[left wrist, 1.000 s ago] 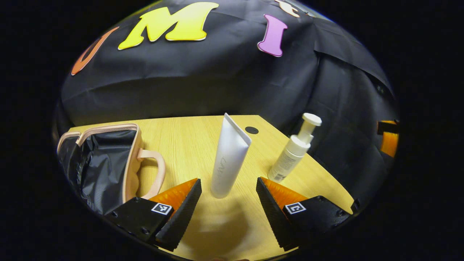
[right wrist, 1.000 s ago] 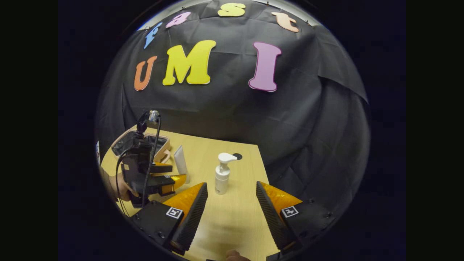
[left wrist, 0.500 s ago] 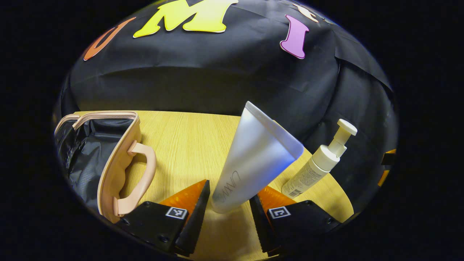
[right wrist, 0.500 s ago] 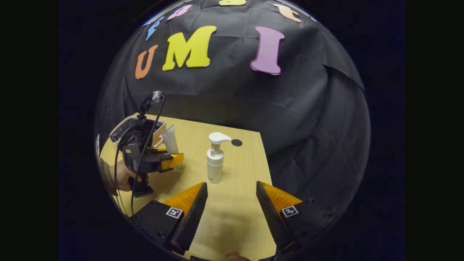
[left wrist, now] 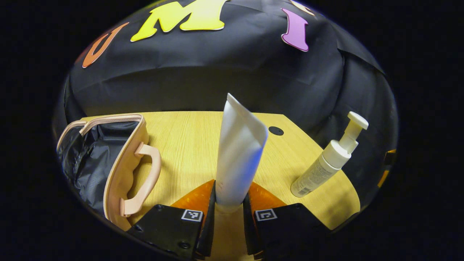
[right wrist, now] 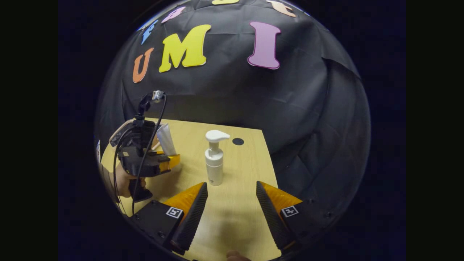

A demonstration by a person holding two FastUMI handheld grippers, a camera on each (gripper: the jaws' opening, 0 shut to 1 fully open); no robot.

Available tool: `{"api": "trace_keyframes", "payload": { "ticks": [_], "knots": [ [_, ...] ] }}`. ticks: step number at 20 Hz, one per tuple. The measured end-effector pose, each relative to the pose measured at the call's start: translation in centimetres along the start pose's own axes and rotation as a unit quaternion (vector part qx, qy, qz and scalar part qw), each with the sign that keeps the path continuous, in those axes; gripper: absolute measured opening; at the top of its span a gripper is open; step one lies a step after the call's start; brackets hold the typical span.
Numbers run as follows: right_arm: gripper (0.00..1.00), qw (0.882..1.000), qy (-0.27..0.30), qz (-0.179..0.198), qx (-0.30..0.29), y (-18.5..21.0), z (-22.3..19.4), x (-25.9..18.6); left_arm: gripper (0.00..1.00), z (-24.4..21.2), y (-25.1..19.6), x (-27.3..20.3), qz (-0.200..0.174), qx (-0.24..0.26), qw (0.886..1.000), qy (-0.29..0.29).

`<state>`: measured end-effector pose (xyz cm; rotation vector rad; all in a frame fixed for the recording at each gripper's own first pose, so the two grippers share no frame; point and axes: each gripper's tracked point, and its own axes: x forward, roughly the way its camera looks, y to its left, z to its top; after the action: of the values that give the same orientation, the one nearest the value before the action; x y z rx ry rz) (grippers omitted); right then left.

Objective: First open the suitcase, pack the skin care products into it, and then close the suitcase.

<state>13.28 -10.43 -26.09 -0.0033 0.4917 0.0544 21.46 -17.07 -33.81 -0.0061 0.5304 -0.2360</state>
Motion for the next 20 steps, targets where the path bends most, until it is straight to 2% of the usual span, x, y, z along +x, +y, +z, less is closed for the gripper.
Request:
{"api": "trace_keyframes", "payload": {
  "ticks": [3, 7, 9, 14, 17, 19, 20],
  "knots": [
    [0.80, 1.000, -0.007, 0.012, 0.009, 1.0, 0.6, 2.2, 0.33, 0.0, -0.1, -1.5, -0.004, -0.019, 1.000, 0.007],
    [0.80, 1.000, -0.014, 0.015, 0.001, 2.1, 1.5, 5.5, 0.31, 0.7, 0.3, -3.9, -0.013, -0.017, 1.000, 0.006],
    [0.80, 1.000, -0.010, 0.002, 0.001, 2.1, 1.4, 7.0, 0.31, 1.7, 0.4, -5.8, -0.017, -0.015, 1.000, -0.003],
    [0.80, 1.000, -0.019, -0.002, 0.008, 3.3, 1.2, 10.2, 0.30, 3.6, 0.9, -10.8, -0.037, 0.008, 0.999, -0.020],
    [0.80, 1.000, -0.019, -0.012, 0.020, 3.4, 0.8, 12.0, 0.30, 4.1, 2.2, -13.9, -0.036, -0.002, 0.999, -0.023],
    [0.77, 0.999, -0.027, -0.014, 0.025, 3.8, 1.2, 12.7, 0.30, 4.2, 3.8, -15.6, -0.027, -0.005, 0.999, -0.022],
    [0.72, 0.999, -0.029, -0.016, 0.024, 3.8, 1.3, 12.8, 0.30, 4.2, 4.7, -16.4, -0.020, -0.006, 1.000, -0.021]
  ]
}}
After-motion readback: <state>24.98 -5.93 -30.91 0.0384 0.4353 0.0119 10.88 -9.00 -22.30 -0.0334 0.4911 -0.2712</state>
